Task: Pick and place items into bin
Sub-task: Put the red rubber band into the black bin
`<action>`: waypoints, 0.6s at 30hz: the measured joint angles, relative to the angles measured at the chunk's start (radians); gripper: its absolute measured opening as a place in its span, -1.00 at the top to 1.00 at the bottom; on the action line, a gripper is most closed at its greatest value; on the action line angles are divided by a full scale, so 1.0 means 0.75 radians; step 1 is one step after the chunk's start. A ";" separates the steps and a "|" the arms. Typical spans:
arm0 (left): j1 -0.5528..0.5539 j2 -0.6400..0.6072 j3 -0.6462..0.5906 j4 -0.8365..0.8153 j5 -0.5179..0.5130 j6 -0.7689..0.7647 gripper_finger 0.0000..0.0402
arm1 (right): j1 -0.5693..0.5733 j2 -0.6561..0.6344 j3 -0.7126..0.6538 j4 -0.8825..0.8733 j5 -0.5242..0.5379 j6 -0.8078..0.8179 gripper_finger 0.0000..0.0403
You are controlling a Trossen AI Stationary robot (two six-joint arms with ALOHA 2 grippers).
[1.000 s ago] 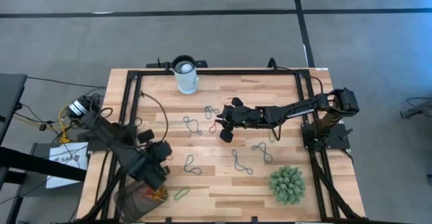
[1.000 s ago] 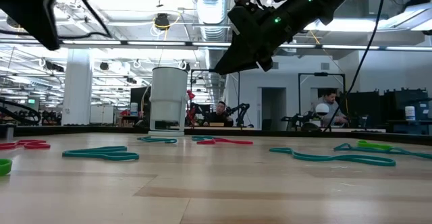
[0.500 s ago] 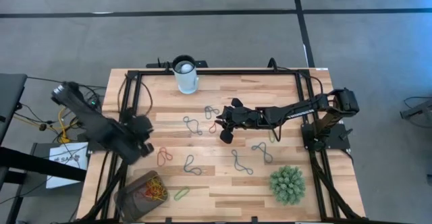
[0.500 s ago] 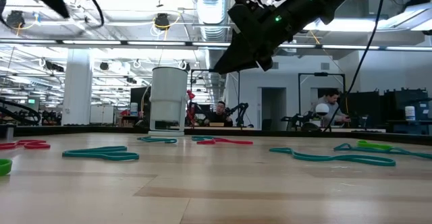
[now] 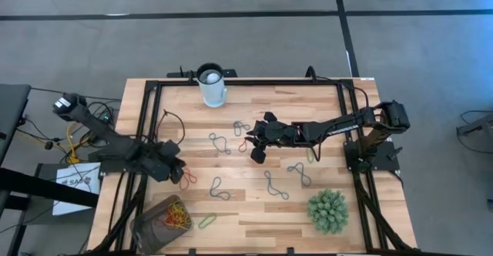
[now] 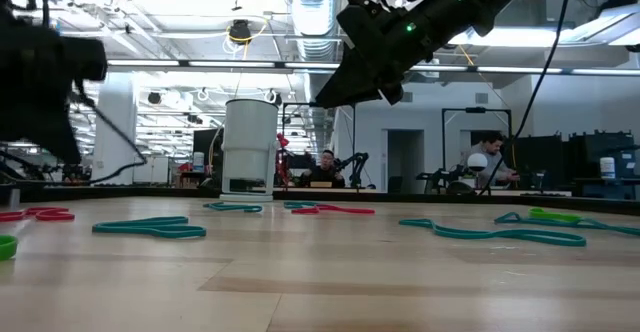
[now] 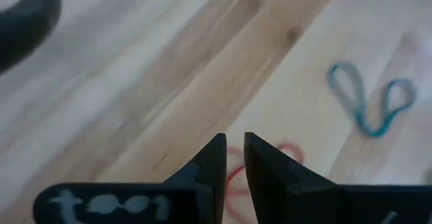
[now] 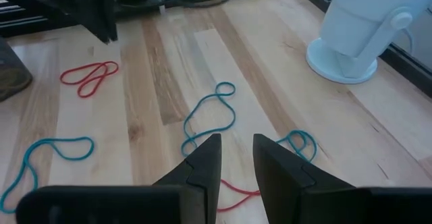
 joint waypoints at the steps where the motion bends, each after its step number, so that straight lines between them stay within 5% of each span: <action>1: 0.009 0.017 -0.005 0.002 0.037 0.000 0.79 | 0.000 0.000 0.000 0.000 0.002 -0.001 0.59; 7: 0.030 0.147 -0.008 0.023 0.172 0.103 0.79 | -0.008 0.000 0.000 0.006 0.003 -0.010 0.59; 18: 0.029 0.380 -0.005 0.072 0.147 0.115 0.75 | -0.010 0.000 0.000 0.005 0.003 -0.010 0.59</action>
